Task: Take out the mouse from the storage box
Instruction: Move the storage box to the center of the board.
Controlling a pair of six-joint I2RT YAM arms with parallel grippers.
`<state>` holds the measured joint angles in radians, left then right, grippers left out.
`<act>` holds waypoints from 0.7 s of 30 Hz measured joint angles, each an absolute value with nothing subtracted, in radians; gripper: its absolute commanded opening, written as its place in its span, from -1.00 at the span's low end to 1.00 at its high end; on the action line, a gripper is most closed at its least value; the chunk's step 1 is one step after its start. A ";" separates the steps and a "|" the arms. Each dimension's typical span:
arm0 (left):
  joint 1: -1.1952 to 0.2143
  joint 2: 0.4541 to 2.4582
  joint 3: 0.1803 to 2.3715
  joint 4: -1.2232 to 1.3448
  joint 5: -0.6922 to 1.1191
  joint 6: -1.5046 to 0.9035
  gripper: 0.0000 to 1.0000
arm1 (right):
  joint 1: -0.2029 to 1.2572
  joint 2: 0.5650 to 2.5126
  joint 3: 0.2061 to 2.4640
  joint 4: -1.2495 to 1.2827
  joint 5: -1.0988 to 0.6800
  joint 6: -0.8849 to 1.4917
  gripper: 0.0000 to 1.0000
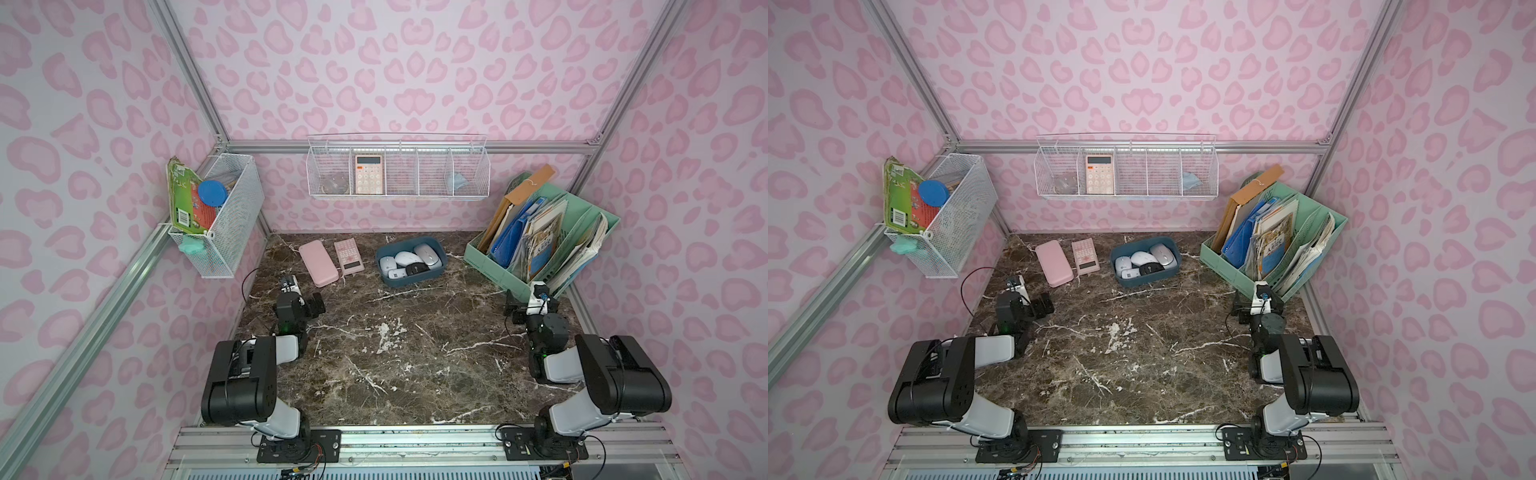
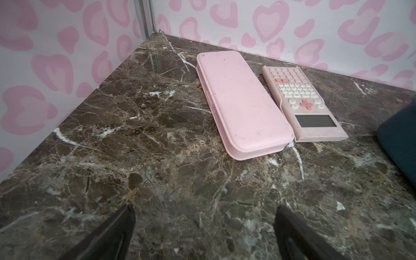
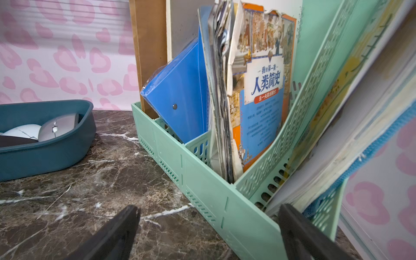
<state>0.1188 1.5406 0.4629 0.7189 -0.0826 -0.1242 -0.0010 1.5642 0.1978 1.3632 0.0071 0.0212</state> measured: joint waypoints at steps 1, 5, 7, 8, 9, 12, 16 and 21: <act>0.119 1.541 0.463 0.719 -0.080 -0.124 0.99 | -0.001 1.564 0.198 1.363 0.007 0.021 1.00; 0.119 1.541 0.463 0.719 -0.075 -0.124 0.99 | -0.001 1.564 0.198 1.363 0.007 0.021 1.00; 0.119 1.541 0.463 0.719 -0.072 -0.124 0.99 | -0.001 1.564 0.198 1.363 0.007 0.021 1.00; 0.119 1.541 0.463 0.719 -0.073 -0.124 0.99 | -0.001 1.564 0.198 1.363 0.007 0.021 1.00; 0.119 1.541 0.463 0.719 -0.073 -0.124 0.99 | -0.001 1.564 0.198 1.363 0.007 0.021 1.00; 0.120 1.541 0.462 0.719 -0.073 -0.124 0.99 | -0.001 1.564 0.198 1.363 0.008 0.021 1.00; 0.120 1.539 0.461 0.720 -0.072 -0.124 0.99 | -0.001 1.563 0.197 1.363 0.007 0.021 1.00; 0.106 1.441 0.461 0.646 -0.082 -0.101 0.99 | 0.043 1.390 0.143 1.311 -0.078 -0.046 1.00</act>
<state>0.1062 1.4406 0.4610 0.6464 -0.0818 -0.1005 0.0433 1.3903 0.1432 1.3109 -0.0784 -0.0456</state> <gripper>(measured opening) 0.994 0.998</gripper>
